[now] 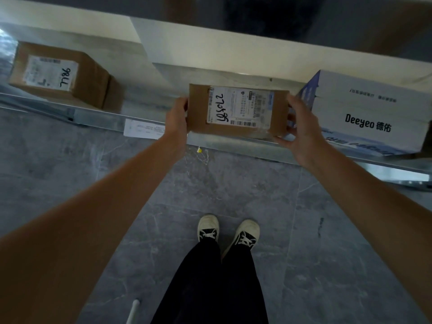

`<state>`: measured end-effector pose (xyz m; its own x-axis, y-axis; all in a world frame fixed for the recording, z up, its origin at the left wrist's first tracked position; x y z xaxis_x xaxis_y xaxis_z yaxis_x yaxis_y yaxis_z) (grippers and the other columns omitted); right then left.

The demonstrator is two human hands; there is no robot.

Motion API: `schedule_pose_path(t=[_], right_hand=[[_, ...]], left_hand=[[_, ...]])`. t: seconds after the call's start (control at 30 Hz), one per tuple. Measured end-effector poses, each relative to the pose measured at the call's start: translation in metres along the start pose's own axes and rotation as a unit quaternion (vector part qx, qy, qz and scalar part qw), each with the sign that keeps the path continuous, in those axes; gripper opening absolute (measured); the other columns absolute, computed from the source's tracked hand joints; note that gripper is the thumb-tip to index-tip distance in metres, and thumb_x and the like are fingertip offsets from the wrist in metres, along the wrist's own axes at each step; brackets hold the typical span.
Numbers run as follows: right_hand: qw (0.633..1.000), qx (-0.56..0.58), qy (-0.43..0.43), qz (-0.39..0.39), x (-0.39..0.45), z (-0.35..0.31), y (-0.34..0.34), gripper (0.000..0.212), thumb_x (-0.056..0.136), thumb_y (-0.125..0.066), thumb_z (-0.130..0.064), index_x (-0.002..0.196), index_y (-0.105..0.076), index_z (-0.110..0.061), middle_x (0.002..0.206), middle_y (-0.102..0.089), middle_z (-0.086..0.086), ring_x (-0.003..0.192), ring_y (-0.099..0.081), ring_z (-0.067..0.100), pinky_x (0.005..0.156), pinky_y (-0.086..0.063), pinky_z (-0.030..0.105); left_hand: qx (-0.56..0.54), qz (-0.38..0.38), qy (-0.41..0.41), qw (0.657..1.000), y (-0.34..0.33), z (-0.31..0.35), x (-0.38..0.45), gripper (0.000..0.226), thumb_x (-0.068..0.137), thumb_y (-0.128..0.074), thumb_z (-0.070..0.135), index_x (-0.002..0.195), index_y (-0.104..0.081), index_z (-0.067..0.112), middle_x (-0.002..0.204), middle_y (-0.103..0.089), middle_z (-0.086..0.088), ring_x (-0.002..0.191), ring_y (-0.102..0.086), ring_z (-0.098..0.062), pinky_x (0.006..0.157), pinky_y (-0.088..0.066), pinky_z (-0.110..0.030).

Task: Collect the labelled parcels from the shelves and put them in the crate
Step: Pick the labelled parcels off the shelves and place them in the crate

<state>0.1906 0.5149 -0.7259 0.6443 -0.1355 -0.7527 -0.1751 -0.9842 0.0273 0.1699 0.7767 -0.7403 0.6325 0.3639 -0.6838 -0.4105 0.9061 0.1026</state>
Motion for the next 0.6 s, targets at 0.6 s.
schedule_pose_path(t=[0.6], right_hand=[[0.966, -0.215, 0.132, -0.051, 0.029, 0.000, -0.024, 0.056, 0.091, -0.052, -0.001, 0.145, -0.040, -0.014, 0.132, -0.057, 0.005, 0.115, -0.056, 0.017, 0.101, -0.047, 0.033]], left_hand=[[0.262, -0.013, -0.130, 0.956, -0.009, 0.014, 0.020, 0.040, 0.098, -0.047, 0.025, 0.135, -0.044, 0.010, 0.125, -0.058, -0.005, 0.109, -0.054, -0.018, 0.085, -0.043, -0.024]])
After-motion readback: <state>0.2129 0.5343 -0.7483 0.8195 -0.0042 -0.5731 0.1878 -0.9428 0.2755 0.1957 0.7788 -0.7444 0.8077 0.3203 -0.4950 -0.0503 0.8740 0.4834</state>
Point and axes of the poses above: each hand's wrist, its own x-axis towards the middle knuckle, its own y-axis out of the back of the hand, z = x × y, the point moved 8 cm from there along x, towards the middle knuckle
